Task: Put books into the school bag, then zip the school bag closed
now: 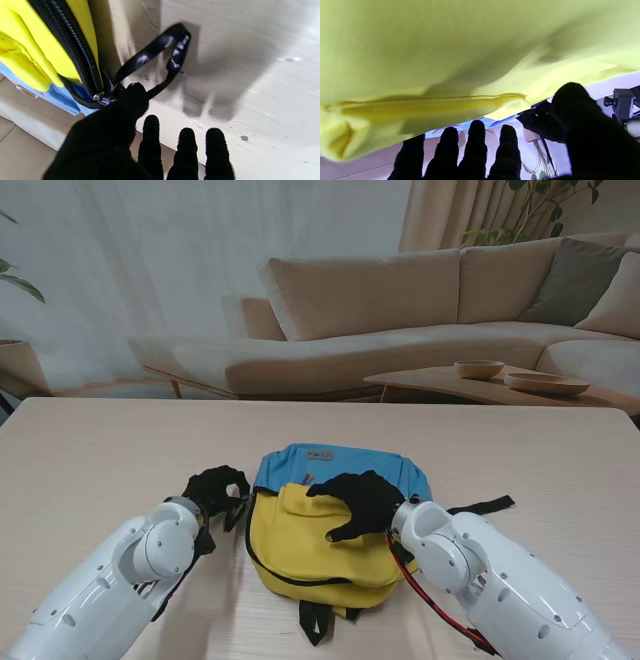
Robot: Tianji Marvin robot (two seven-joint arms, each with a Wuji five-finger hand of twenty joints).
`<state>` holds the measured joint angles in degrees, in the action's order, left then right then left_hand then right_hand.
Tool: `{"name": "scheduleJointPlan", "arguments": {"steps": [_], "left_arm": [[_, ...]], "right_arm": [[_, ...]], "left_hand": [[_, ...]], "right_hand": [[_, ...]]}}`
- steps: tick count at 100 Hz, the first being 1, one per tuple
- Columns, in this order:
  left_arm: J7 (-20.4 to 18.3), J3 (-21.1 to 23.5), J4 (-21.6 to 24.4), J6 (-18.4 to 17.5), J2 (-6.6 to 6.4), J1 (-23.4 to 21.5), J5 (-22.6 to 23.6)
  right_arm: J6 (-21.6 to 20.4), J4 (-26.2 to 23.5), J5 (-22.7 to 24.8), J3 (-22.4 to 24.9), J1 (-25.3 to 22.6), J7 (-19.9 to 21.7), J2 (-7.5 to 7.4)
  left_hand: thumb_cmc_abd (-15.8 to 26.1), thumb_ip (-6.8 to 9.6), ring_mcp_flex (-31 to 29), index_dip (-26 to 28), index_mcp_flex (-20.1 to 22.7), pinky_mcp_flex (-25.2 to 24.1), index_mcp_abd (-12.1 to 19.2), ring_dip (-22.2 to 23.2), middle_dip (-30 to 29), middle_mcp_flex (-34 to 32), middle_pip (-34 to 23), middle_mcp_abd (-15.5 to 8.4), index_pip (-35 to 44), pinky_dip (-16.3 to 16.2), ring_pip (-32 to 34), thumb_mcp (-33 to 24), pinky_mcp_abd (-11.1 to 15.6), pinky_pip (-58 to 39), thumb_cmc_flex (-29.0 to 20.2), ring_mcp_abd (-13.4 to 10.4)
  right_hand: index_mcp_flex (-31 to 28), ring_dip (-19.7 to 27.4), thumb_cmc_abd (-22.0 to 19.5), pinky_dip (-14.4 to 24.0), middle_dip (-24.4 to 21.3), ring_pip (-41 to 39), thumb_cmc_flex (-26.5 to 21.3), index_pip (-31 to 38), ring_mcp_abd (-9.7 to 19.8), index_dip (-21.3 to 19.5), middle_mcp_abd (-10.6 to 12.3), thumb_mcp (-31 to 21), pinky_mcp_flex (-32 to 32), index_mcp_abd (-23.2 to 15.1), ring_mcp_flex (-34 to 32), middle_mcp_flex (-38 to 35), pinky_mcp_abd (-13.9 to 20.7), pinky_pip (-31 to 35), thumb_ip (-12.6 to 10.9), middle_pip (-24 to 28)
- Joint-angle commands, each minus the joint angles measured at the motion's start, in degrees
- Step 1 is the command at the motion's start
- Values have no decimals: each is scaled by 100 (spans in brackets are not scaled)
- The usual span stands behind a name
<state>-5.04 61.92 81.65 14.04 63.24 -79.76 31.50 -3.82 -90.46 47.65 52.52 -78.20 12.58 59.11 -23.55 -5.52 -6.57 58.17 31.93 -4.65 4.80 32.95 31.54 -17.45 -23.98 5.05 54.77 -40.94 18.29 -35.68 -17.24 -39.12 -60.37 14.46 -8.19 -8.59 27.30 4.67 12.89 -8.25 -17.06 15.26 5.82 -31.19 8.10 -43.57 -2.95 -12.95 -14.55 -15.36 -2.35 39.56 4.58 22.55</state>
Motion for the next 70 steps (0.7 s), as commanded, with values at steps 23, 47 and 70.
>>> {"name": "scheduleJointPlan", "arguments": {"steps": [23, 47, 70], "left_arm": [[-382, 41, 277, 206, -71, -100, 135], [-604, 46, 321, 195, -137, -97, 300], [-607, 41, 313, 215, -132, -60, 274]], "right_arm": [[30, 5, 0, -47, -23, 22, 60], [32, 44, -24, -85, 3, -25, 71], [39, 75, -36, -104, 26, -57, 78]], "left_hand": [[-279, -266, -28, -254, -789, -116, -572, 213, 152, -122, -199, 120, 935, -292, 215, -389, -180, 63, 74, 87], [-22, -59, -1107, 1161, -1315, 159, 124, 397, 1026, -1573, -410, 287, 1221, -211, 777, -671, -542, -818, 193, 539], [-180, -106, -2477, 1305, -1168, 779, 416, 752, 2404, -3622, -371, 92, 1092, -163, 1903, -77, -840, -1784, -529, 721]], "right_hand": [[-86, 41, -84, 73, 27, 37, 329, 104, 121, 110, -127, -190, 10, 161, 171, 187, 137, 63, -148, 11], [-80, 38, -93, 82, 26, 32, 341, 129, 109, 144, -133, -225, 0, 151, 168, 185, 136, 74, -152, 9], [-73, 35, -115, 91, 26, 28, 363, 150, 106, 173, -124, -243, -5, 153, 164, 189, 137, 83, -152, 9]]}}
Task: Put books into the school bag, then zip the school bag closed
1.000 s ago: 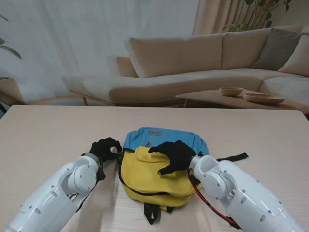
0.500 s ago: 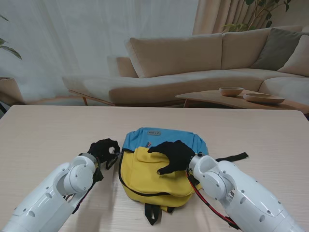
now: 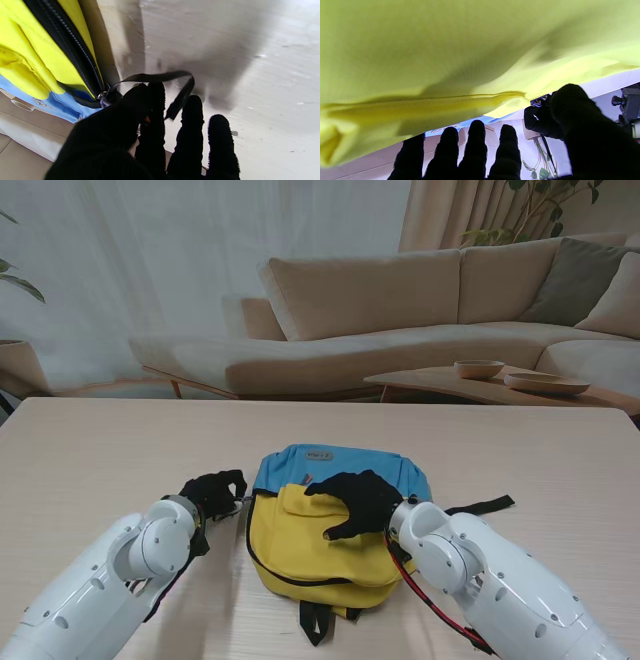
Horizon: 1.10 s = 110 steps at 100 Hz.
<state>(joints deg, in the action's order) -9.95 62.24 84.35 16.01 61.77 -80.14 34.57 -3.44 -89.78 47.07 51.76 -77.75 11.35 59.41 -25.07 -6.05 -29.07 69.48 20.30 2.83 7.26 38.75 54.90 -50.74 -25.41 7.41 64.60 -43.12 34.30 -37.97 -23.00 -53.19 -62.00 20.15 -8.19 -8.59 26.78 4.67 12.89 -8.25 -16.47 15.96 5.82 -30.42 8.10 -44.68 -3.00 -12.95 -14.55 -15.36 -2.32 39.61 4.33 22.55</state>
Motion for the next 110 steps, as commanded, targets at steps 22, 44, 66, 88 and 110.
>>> {"name": "scheduleJointPlan", "arguments": {"steps": [22, 44, 66, 88, 110], "left_arm": [[-177, 50, 102, -29, -6, -46, 30], [-166, 193, 329, -50, -18, -212, 148], [-202, 346, 533, -127, -37, -359, 252], [-182, 442, 689, -159, -31, -472, 210], [-232, 595, 1002, -235, -49, -681, 275]], "right_arm": [[13, 27, 7, -58, 7, 50, 55], [125, -31, -19, -88, 5, -45, 85], [726, -62, -216, -257, 65, -236, 179], [1128, 271, -472, -653, 418, -96, 211], [1429, 522, -674, -953, 639, 121, 207]], "left_hand": [[141, -29, -65, -1059, -280, -91, -30, 604, 209, -82, -491, -377, -765, 204, 443, 269, -179, -565, -893, 81], [56, -16, 47, -1875, -674, -179, -400, 1171, 388, 386, -758, -506, -1022, 99, 475, 47, -136, -594, -1008, 135], [21, -144, -396, -1844, -254, 31, -367, 1533, 245, 265, -1123, -515, -748, -61, 525, -526, -235, -913, -927, 262], [119, -147, -453, -1674, -87, 79, -353, 1650, 311, 225, -1250, -458, -615, -136, 762, -364, -269, -1141, -986, 335], [220, -142, -596, -1335, 173, 185, -272, 1832, 546, 197, -1435, -417, -335, -332, 1196, -249, -351, -1507, -1070, 419]], "right_hand": [[-73, 34, -66, 100, 26, 27, 302, 98, 97, 120, -136, -149, -9, 156, 163, 182, 113, 89, -128, 7], [-37, 30, -148, 129, 27, 20, 316, 88, 97, 165, -174, -362, -14, 197, 158, 204, 65, 139, -210, 8], [-233, -6, -485, 183, 80, -52, 101, 195, 77, 212, -331, -845, 4, 398, 95, 135, 78, 232, -370, 130], [-646, -79, -817, 288, 107, -182, 243, 495, 68, 470, -386, -475, -29, 508, -101, -149, 56, 406, -376, 206], [-1622, -147, -1199, 438, 120, -299, 363, 930, -46, 740, -625, -69, -256, 736, -610, -1009, -62, 646, -354, 171]]}}
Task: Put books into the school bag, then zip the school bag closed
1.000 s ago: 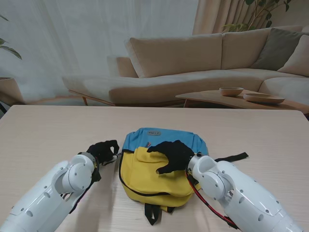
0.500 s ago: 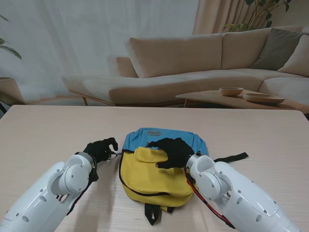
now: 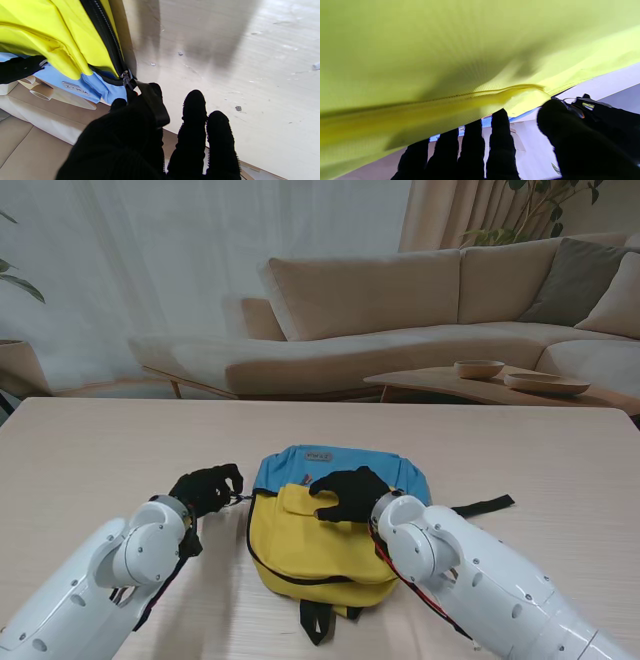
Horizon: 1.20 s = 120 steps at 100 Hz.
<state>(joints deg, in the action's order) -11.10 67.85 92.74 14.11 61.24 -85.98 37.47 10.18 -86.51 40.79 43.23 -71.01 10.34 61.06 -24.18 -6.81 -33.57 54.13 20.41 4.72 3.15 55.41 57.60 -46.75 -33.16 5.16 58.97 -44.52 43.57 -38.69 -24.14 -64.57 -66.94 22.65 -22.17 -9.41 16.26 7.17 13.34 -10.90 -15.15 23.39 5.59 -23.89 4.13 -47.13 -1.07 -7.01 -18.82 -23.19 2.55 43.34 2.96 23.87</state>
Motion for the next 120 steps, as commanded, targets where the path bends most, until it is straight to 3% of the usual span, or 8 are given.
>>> {"name": "scheduleJointPlan", "arguments": {"steps": [1, 20, 40, 55, 84, 108, 112, 120], "left_arm": [[-124, 43, 179, -50, 3, -108, -20], [-334, 252, 547, -135, -35, -370, -88], [-445, 407, 770, -184, -49, -539, -205], [-290, 371, 647, -260, -25, -483, -136], [-221, 120, 246, -252, 3, -100, -305], [-291, 108, 193, -245, 22, -12, -720], [-303, 115, 205, -252, 21, -19, -742], [-357, 140, 251, -284, 9, -42, -748]], "right_arm": [[83, 202, -53, -111, -25, 232, 41], [253, 312, -171, -253, 96, 264, 63], [275, 312, -197, -271, 103, 255, 71], [268, 298, -213, -256, 79, 248, 72], [231, 296, -203, -246, 62, 276, 60], [224, 301, -217, -229, 44, 284, 56], [219, 300, -210, -228, 43, 286, 54], [215, 306, -209, -234, 49, 288, 54]], "left_hand": [[139, -66, -154, 219, 190, -2, 148, 172, 282, -201, -665, -192, 254, -195, 282, -183, -239, -373, -583, 169], [205, -107, -236, 410, 258, 75, 76, 242, 440, -208, -751, -104, 349, -244, 450, -162, -292, -448, -626, 166], [147, -224, -153, 367, 90, 2, -17, 191, 394, -80, -568, -173, 191, -237, 249, -315, -262, -389, -657, 131], [-112, -243, -147, 251, -27, -52, 21, 255, 237, -22, -411, -264, 135, -220, -19, -707, -187, -331, -447, 45], [-509, -338, 121, 177, -560, -245, -10, 627, 369, 529, -607, -279, 164, -201, -296, -1114, -38, -205, -432, -146], [-665, -535, -177, 97, -269, -222, 12, 565, 145, 170, -827, -390, 161, -167, -442, -1501, -115, -118, -511, -99], [-766, -664, -203, 74, -265, -201, 13, 554, 10, 147, -925, -417, 160, -4, -491, -1727, -156, -84, -524, -99], [-846, -669, -209, 58, -260, -204, 10, 494, -3, 137, -1050, -500, 151, 88, -556, -1867, -185, -96, -516, -158]], "right_hand": [[-237, -66, -149, 192, 77, -38, 233, 193, -31, 89, -238, 180, -459, 149, -196, -239, -553, 280, -218, 42], [-340, -75, -154, 259, 92, -48, 232, 230, -110, 153, -288, 193, -523, 206, -312, -357, -604, 392, -231, 39], [-343, -77, -147, 286, 105, -41, 227, 245, -86, 190, -282, 180, -516, 225, -311, -344, -567, 419, -236, 36], [-347, -81, -139, 301, 114, -43, 228, 258, -92, 208, -295, 167, -522, 242, -311, -346, -554, 433, -237, 43], [-351, -84, -108, 318, 125, -42, 222, 282, -84, 237, -287, 136, -528, 247, -308, -337, -525, 436, -239, 50], [-354, -87, -99, 333, 131, -45, 227, 300, -84, 255, -288, 120, -535, 260, -307, -333, -506, 444, -235, 57], [-354, -87, -104, 335, 132, -46, 229, 301, -74, 258, -281, 118, -537, 254, -308, -332, -504, 445, -235, 58], [-355, -87, -96, 339, 133, -46, 218, 306, -76, 263, -290, 109, -536, 254, -312, -331, -509, 446, -236, 58]]}}
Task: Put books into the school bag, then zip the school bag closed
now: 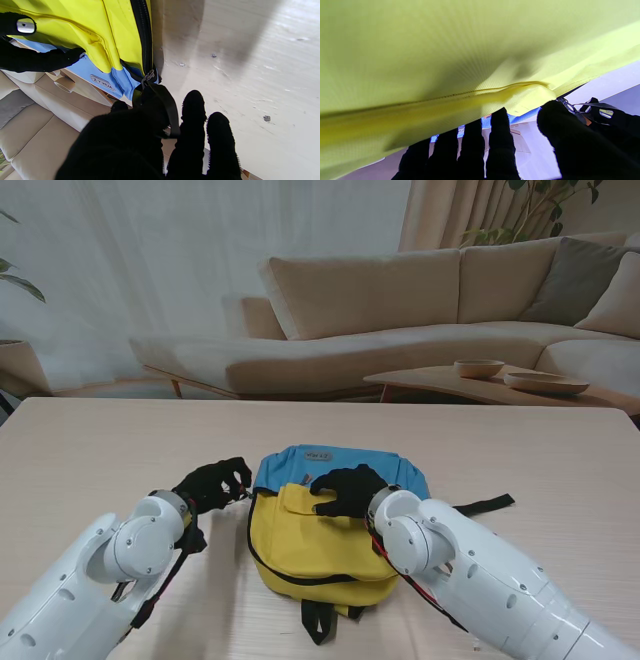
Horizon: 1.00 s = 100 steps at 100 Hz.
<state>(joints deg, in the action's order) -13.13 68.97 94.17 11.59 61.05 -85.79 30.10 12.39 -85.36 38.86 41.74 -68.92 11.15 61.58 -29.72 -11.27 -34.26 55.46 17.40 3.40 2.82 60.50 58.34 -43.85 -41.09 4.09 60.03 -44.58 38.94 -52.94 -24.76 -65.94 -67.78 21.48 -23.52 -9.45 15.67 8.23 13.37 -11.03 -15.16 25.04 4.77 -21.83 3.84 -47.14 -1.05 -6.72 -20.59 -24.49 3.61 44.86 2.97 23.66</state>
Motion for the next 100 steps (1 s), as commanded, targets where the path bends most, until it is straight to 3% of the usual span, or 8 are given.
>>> {"name": "scheduleJointPlan", "arguments": {"steps": [1, 29, 43, 76, 100], "left_arm": [[-158, 31, 115, -34, 27, -65, -16], [-387, 164, 511, 35, -23, -334, -38], [-432, 234, 768, 87, -51, -565, 223], [-423, 399, 1349, 139, -80, -1196, 772], [-228, 486, 1656, 168, -48, -1588, 815]], "right_arm": [[-3, 191, -16, -87, -160, 209, 1], [141, 193, -62, -194, -58, 309, -2], [288, 208, -100, -307, 21, 359, 3], [1010, 252, -252, -621, 191, 285, 92], [1516, 325, -445, -984, 427, 315, 155]], "left_hand": [[-294, -223, -136, -79, 38, -80, 39, -18, -67, -170, -281, -396, 39, 103, -97, -450, -120, 48, -432, -46], [-343, -179, -61, -195, 106, -155, -57, -4, 48, -333, -602, -424, -59, 143, -140, -545, -67, 162, -336, 33], [-373, -143, -106, -243, 210, -113, -39, 25, 24, -406, -569, -402, -97, 81, -102, -541, -89, 112, -317, 90], [-342, -108, -90, -269, 284, -108, -8, 85, 13, -486, -461, -394, -116, 21, -63, -459, -83, 22, -300, 104], [-285, -101, -56, -258, 267, -123, -16, 102, 56, -455, -389, -379, -116, -9, -58, -377, -72, -2, -315, 101]], "right_hand": [[-215, -83, -39, 234, 130, -33, 218, 139, 7, 59, -260, 110, -538, 224, -135, -198, -614, 294, -237, 78], [-281, -97, -70, 270, 133, -69, 213, 173, -38, 70, -275, 102, -619, 234, -241, -271, -655, 352, -239, 89], [-355, -105, -140, 316, 132, -92, 249, 185, -127, 82, -345, 152, -717, 279, -354, -372, -699, 443, -234, 94], [-569, -118, -448, 460, 154, -117, 316, 170, -392, 126, -570, 405, -853, 522, -574, -566, -834, 696, -263, 131], [-612, -118, -586, 517, 187, -109, 413, 127, -478, 157, -643, 574, -856, 630, -562, -549, -907, 781, -293, 190]]}}
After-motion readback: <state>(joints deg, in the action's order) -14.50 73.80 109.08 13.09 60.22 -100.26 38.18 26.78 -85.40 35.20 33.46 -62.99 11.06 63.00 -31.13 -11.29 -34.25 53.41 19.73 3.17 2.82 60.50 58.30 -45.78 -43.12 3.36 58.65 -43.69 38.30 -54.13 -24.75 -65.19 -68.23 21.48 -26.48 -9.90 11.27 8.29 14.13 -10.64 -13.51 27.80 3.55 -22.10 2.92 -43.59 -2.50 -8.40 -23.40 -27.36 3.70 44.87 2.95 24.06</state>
